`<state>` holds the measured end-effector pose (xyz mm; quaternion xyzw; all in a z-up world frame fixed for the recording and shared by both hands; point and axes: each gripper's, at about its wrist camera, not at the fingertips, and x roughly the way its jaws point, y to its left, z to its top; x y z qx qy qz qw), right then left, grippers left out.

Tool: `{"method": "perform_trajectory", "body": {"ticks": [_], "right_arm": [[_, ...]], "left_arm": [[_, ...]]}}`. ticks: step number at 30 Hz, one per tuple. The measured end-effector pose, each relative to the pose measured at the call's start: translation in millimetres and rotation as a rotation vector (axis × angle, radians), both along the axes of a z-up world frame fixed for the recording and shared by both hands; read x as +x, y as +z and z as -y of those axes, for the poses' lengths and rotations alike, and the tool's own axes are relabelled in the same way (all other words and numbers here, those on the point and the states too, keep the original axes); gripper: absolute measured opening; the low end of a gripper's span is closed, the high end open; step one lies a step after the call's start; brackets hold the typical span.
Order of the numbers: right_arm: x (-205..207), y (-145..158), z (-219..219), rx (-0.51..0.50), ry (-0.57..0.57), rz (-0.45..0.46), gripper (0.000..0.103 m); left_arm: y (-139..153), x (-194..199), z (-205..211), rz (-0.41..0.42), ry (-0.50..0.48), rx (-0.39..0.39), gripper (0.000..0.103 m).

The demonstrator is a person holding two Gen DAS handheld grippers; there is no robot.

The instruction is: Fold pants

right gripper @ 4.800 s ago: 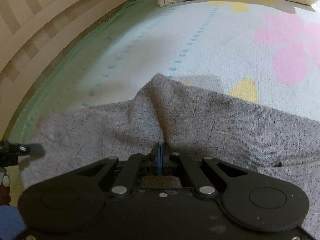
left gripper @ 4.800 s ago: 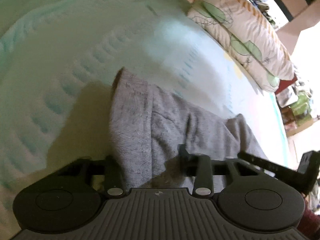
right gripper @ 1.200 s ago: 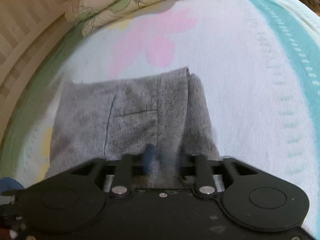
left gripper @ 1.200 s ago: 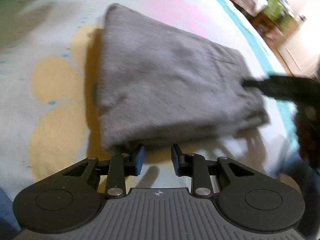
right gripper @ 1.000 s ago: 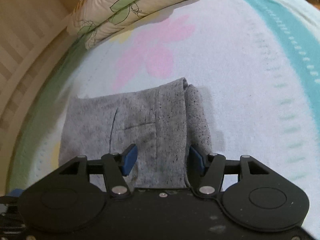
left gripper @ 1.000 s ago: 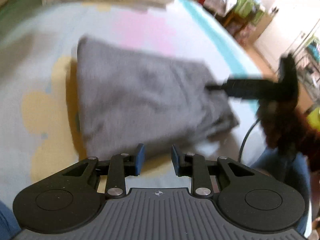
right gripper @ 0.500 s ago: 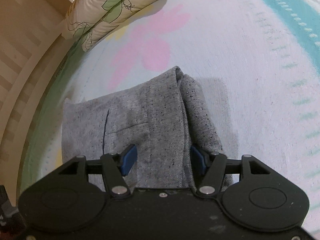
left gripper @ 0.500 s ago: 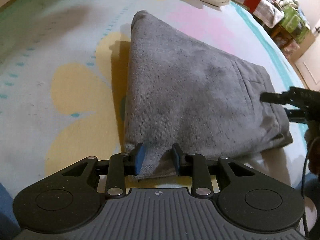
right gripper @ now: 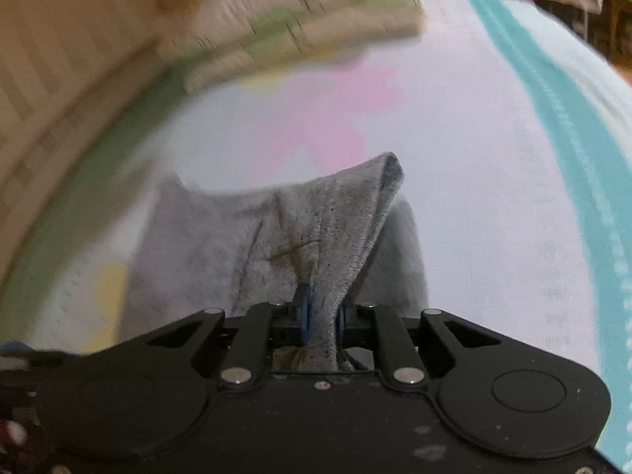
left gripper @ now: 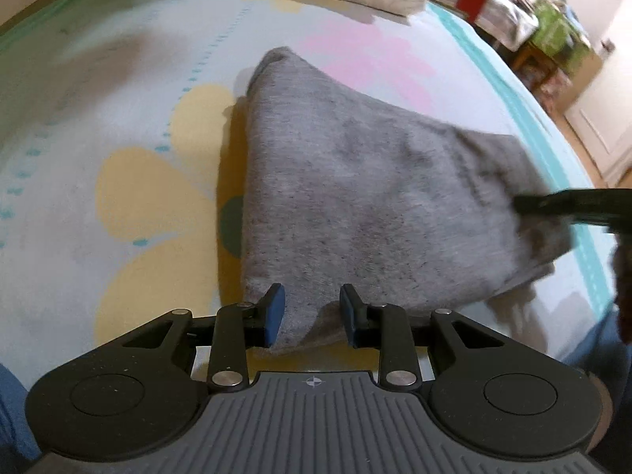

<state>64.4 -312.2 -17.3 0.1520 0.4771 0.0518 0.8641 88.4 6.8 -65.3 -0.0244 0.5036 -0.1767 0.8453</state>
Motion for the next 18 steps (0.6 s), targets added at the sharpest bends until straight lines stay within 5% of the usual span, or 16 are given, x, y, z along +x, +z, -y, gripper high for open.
{"method": "perform_trajectory", "body": {"ticks": [2,5,7,11,15,18], "right_arm": [[1,-9,4,-0.014,-0.037,-0.020,0.030],[-8,12,1,-0.072,-0.083,0.077,0.034],[-11,27,-5,-0.158,-0.082,0.155,0.048],[0,42,-14,-0.198,-0.053,0.257,0.047],[22,23,-25,-0.142,0.016,0.200,0.022],[30,7,-31,-0.152,0.035,0.154,0.022]], "left_arm": [[8,4,1,0.008,-0.026,-0.012,0.029],[24,15,-3,0.056,-0.032,-0.021,0.029],[30,31,-2,0.091,-0.040,-0.011,0.029],[31,79,12,0.163,-0.045,0.026,0.030],[19,125,16,0.151,-0.006,0.011,0.029],[7,154,10,0.132,0.049,-0.009,0.030]]}}
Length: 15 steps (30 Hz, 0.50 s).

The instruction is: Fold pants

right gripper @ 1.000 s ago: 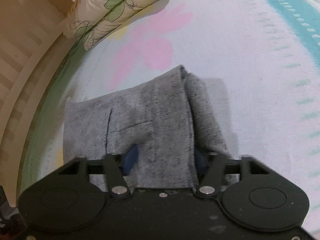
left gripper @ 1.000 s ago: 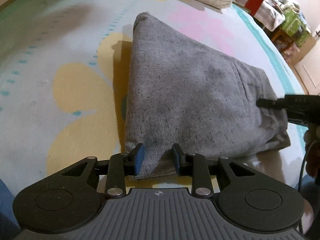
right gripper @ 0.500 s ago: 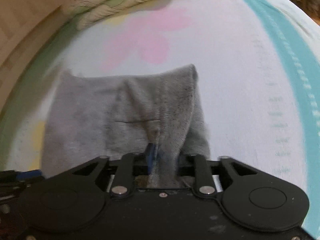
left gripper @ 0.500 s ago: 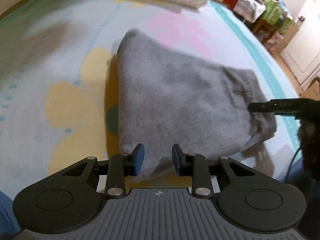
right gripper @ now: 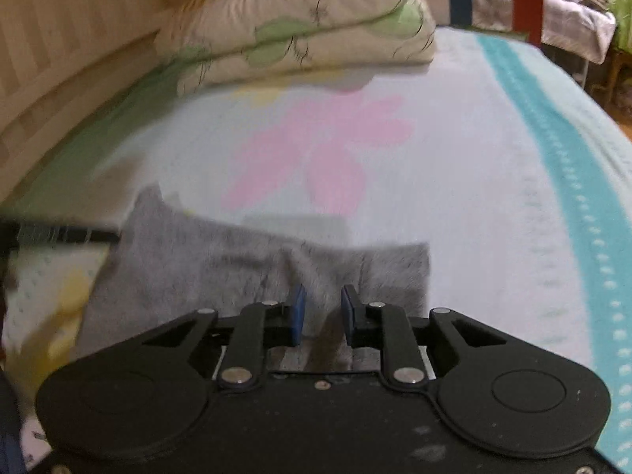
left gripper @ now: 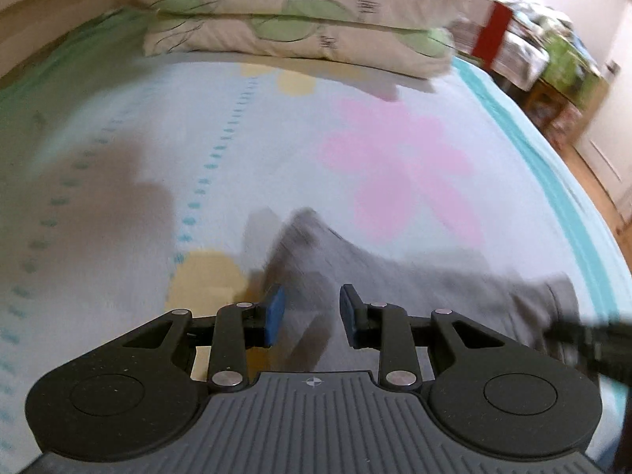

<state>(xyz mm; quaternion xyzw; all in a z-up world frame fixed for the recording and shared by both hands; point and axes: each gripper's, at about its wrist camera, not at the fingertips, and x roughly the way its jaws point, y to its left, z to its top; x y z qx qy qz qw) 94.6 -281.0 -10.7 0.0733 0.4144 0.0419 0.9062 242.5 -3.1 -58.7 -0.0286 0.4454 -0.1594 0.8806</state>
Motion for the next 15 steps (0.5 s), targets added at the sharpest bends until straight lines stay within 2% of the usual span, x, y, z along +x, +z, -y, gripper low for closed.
{"method": "perform_trajectory", "body": {"ticks": [4,8,10,12,15], "right_arm": [[5,-13,-3,0.010,-0.004,-0.018,0.021],[9,-13,0,0.017,0.006,-0.023,0.020],[9,-14,1,0.030,0.006,-0.025,0.020],[9,-15,5,0.039,0.004,-0.023,0.020],[5,-16,3,0.044,-0.006,-0.020,0.020]], "left_arm": [[-22,41,-9,-0.052,0.044,-0.015,0.030],[-36,70,-34,-0.090,0.153,-0.114,0.029],[-37,76,-43,-0.079,0.178,-0.110,0.029],[-30,71,-48,-0.058,0.176,-0.073,0.029],[-21,50,-51,-0.044,0.109,-0.009,0.029]]}}
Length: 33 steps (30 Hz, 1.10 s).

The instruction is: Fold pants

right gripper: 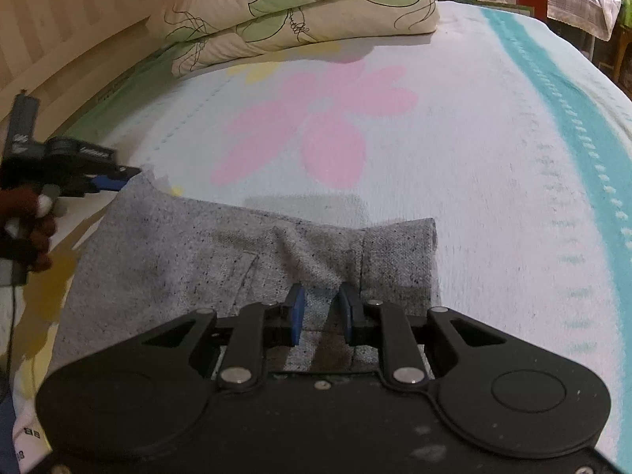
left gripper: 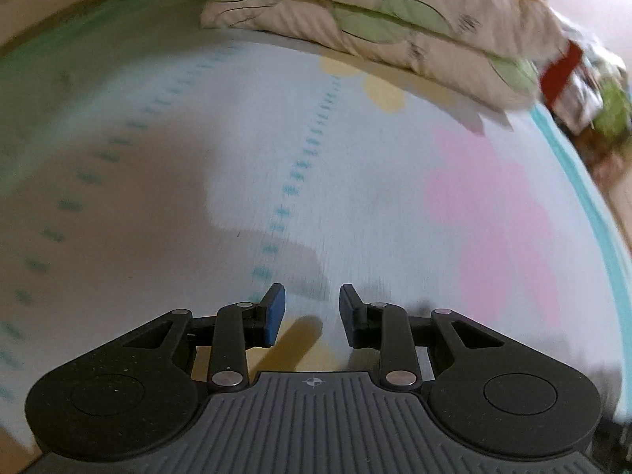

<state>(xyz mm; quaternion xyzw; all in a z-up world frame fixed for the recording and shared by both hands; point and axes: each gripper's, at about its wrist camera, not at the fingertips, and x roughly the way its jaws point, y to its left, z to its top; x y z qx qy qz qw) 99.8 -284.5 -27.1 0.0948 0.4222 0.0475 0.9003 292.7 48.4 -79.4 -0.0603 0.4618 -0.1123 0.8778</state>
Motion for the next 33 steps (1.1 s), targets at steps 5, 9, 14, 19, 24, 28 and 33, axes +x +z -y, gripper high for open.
{"method": "perform_trajectory", "body": {"ticks": [5,9,14,19,24,28,33], "right_arm": [[1,-1,3,0.008,0.000,0.001,0.023],[3,-3,4,-0.002,0.014,0.000,0.024],[5,-3,5,-0.002,0.015,-0.005,0.026],[6,-2,3,-0.011,0.019,-0.007,0.027],[-2,8,4,-0.004,-0.010,0.039,0.028],[-8,5,-2,-0.039,-0.020,0.055,0.028],[-7,1,6,-0.038,-0.074,0.011,0.012]], "left_arm": [[-6,-40,-7,-0.045,-0.126,0.091,0.029],[-10,-49,-10,-0.023,-0.153,0.044,0.029],[-8,-32,8,0.000,-0.213,0.022,0.029],[-8,-4,19,0.035,-0.186,0.085,0.029],[27,-26,17,0.118,-0.088,0.109,0.029],[48,-79,29,0.179,-0.179,0.089,0.030],[23,-127,51,0.061,-0.283,0.101,0.030]]}}
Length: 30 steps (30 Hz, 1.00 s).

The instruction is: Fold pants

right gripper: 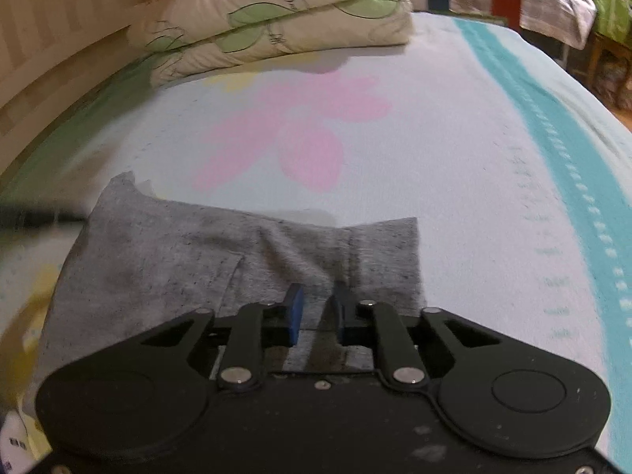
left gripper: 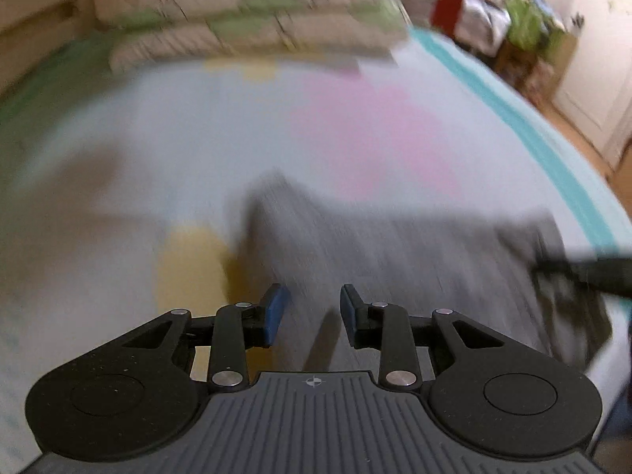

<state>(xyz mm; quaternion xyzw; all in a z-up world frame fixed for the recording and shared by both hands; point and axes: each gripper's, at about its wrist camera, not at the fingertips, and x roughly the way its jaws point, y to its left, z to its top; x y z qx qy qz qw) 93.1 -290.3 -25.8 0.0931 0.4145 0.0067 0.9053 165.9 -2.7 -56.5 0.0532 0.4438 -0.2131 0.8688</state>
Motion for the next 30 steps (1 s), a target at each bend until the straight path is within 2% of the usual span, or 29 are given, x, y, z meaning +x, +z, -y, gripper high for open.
{"method": "perform_trajectory", "body": {"ticks": [3,5,7,10,12,15,18,21,25,27,30], "right_arm": [[-4,4,-2,-0.015,0.003,-0.014,0.015],[-8,5,0,-0.026,0.007,-0.026,0.019],[-16,4,2,-0.044,-0.007,-0.044,0.046],[-32,0,4,-0.042,-0.014,-0.071,0.051],[-39,-1,6,-0.036,-0.017,-0.082,0.057],[-45,-6,12,0.000,-0.052,-0.130,0.088],[-51,-7,24,0.064,-0.108,-0.128,0.088],[-49,-10,40,0.147,-0.161,-0.124,0.088],[-38,-25,58,0.252,-0.200,-0.154,0.088],[-37,-28,57,0.270,-0.198,-0.145,0.089],[-26,-33,58,0.275,-0.165,-0.117,0.096]], "left_arm": [[-17,-22,1,-0.049,0.014,0.020,0.031],[-17,-33,-2,-0.041,0.038,0.005,0.037],[-15,-38,-5,-0.054,0.058,-0.013,0.045],[-15,-42,-8,-0.083,0.074,-0.045,0.059],[-17,-46,-8,-0.096,0.082,-0.049,0.062],[-19,-54,-10,-0.103,0.096,-0.063,0.066],[-20,-56,-14,-0.108,0.114,-0.090,0.070],[-23,-52,-17,-0.125,0.135,-0.089,0.081],[-33,-35,-26,-0.176,0.180,-0.119,0.082],[-36,-27,-27,-0.182,0.183,-0.131,0.087],[-39,-15,-19,-0.191,0.157,-0.124,0.097]]}}
